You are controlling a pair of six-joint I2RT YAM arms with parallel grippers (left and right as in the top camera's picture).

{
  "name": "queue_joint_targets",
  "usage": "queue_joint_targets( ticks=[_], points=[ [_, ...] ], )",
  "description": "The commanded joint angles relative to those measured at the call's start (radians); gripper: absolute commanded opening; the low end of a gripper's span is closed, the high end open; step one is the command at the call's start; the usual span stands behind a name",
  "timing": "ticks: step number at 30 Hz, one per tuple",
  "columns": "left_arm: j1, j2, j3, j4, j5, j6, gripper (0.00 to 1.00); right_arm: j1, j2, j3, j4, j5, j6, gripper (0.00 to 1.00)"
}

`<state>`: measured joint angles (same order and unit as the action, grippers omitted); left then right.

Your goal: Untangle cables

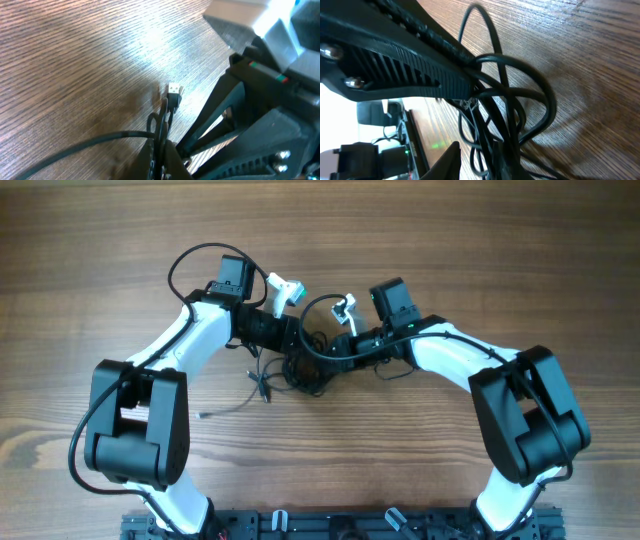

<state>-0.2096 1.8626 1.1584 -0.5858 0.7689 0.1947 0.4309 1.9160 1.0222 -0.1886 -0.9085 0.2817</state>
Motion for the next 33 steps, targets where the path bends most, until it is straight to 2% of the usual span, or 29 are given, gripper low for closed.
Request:
queue_joint_targets(
  ticks=[1, 4, 11, 13, 14, 18, 30, 33],
  points=[
    [0.007, 0.006, 0.001, 0.026, 0.039, -0.077, 0.04, 0.032, -0.023, 0.010, -0.007, 0.057, -0.016, 0.22],
    [0.009, 0.006, 0.001, 0.031, 0.039, -0.088, 0.04, 0.048, -0.023, 0.010, -0.004, 0.092, -0.005, 0.23],
    [0.012, 0.006, 0.001, 0.034, 0.061, -0.107, 0.04, 0.081, -0.023, 0.010, 0.016, 0.261, 0.120, 0.23],
    [0.011, 0.006, 0.001, 0.034, 0.073, -0.107, 0.04, 0.093, -0.023, 0.010, 0.022, 0.295, 0.122, 0.13],
    [0.011, 0.006, 0.001, 0.033, 0.073, -0.107, 0.04, 0.099, -0.023, 0.010, 0.022, 0.314, 0.127, 0.04],
    [0.013, -0.003, 0.006, 0.033, 0.098, -0.175, 0.04, 0.100, -0.023, 0.010, 0.024, 0.368, 0.175, 0.04],
    [0.148, -0.331, 0.067, 0.093, 0.114, -0.426, 0.04, 0.100, -0.023, 0.010, 0.024, 0.397, 0.196, 0.04],
    [0.186, -0.404, 0.067, 0.092, 0.114, -0.448, 0.04, 0.100, -0.023, 0.010, 0.024, 0.397, 0.197, 0.04]
  ],
)
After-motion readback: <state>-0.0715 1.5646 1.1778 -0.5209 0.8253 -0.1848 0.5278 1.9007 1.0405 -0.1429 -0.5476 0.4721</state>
